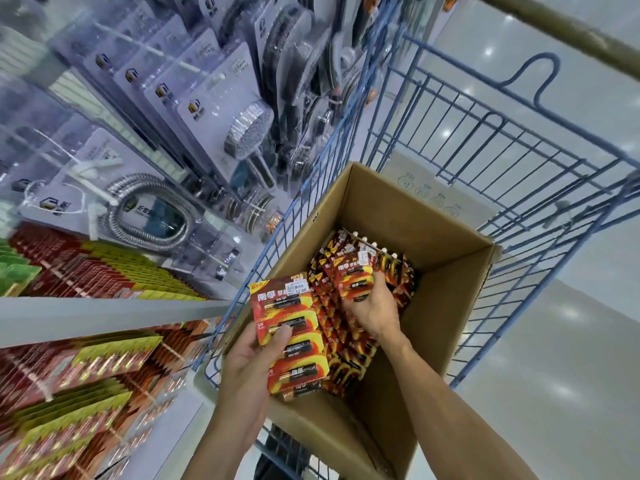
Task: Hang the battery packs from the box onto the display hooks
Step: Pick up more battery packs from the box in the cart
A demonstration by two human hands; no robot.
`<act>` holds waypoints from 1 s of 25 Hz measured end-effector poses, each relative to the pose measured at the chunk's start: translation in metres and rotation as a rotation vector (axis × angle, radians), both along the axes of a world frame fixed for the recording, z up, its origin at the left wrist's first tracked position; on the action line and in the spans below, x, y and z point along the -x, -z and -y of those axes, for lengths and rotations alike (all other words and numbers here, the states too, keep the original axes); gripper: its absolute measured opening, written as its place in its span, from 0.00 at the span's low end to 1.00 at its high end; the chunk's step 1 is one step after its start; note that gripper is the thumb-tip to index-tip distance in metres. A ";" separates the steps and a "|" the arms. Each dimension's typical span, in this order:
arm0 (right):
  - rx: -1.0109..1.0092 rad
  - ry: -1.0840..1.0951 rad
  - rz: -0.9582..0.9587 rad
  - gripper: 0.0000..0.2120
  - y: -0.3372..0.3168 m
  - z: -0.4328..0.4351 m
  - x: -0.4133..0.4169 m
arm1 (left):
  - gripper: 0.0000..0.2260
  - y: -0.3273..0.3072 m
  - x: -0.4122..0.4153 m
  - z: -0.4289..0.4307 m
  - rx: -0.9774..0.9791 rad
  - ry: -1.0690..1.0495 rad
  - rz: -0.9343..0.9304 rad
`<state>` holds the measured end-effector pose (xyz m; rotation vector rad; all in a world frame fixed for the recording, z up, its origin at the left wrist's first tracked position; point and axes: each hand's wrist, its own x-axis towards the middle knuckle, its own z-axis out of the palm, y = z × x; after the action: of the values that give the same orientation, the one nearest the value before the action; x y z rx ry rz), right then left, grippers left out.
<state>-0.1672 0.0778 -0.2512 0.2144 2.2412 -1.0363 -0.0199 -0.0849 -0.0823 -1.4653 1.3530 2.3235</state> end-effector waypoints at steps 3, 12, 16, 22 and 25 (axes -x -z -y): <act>0.292 0.286 0.109 0.37 -0.061 -0.002 -0.011 | 0.19 -0.019 0.000 0.009 -0.015 0.026 -0.075; 0.708 0.414 0.100 0.20 -0.245 -0.026 -0.093 | 0.15 -0.094 -0.025 0.025 -0.084 0.087 -0.205; 0.765 0.324 0.055 0.16 -0.289 -0.029 -0.127 | 0.16 -0.129 -0.066 0.022 -0.087 0.044 -0.302; 0.876 0.108 0.065 0.16 -0.327 -0.032 -0.189 | 0.15 -0.167 -0.172 -0.004 -0.052 -0.085 -0.418; 0.917 0.001 0.182 0.18 -0.337 -0.022 -0.234 | 0.15 -0.180 -0.242 -0.011 0.019 -0.209 -0.436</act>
<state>0.0663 0.0995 0.0860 -0.0907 1.4160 -1.8294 0.2222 -0.0737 0.0978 -1.1972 1.3651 2.9002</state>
